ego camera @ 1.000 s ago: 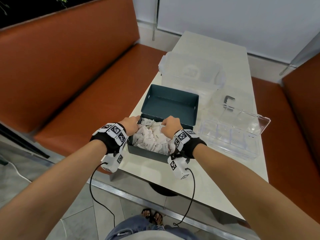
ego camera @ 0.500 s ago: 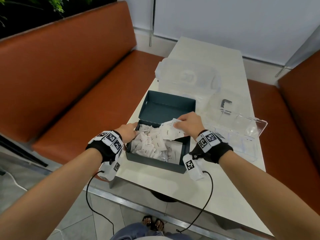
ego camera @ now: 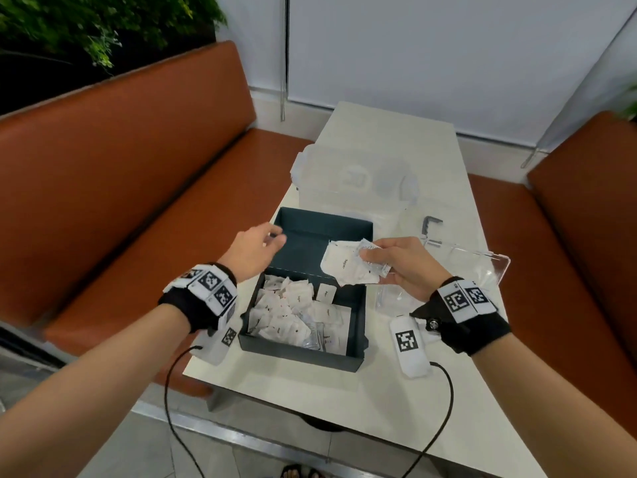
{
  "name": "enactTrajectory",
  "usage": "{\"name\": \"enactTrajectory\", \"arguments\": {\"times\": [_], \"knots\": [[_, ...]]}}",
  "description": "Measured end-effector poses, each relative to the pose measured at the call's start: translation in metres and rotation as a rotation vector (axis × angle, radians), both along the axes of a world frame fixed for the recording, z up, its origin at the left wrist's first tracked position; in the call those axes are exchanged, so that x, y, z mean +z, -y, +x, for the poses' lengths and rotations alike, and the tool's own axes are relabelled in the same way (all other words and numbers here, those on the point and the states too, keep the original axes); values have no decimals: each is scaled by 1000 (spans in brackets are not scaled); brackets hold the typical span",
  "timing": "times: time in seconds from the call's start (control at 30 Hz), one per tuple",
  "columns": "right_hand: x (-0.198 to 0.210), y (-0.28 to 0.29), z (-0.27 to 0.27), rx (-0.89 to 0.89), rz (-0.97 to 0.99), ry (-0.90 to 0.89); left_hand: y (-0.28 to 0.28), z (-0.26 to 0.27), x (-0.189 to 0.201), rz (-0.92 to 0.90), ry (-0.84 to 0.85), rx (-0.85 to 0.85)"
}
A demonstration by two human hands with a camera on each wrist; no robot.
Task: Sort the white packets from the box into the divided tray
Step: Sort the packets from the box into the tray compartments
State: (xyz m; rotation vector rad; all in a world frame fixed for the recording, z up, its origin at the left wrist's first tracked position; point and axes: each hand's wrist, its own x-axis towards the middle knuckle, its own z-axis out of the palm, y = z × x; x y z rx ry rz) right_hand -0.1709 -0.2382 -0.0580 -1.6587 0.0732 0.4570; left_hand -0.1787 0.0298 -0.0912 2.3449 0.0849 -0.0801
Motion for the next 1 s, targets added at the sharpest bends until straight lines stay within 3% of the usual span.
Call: {"name": "enactTrajectory", "arguments": {"times": [0.07,0.17,0.27,0.37,0.53,0.67,0.8,1.0], "knots": [[10,-1,1,60,-26,21,18,4,25,-259,-57,-61],[24,-6,4,156,-45,60,48,7,51,-521,-301,-190],[32,-11,7,213,-65,111,72,8,58,-723,-593,-362],[31,-8,9,203,-178,229,83,6,54,-912,-729,-444],[20,14,10,97,-124,281,100,6,40,-1079,-709,-418],[12,35,15,-25,-149,310,111,9,28,-1141,-658,-277],[4,49,15,-49,21,208,124,15,18,-1200,-606,-171],[-4,68,19,-134,-53,309,137,31,5,-1305,-558,36]]}}
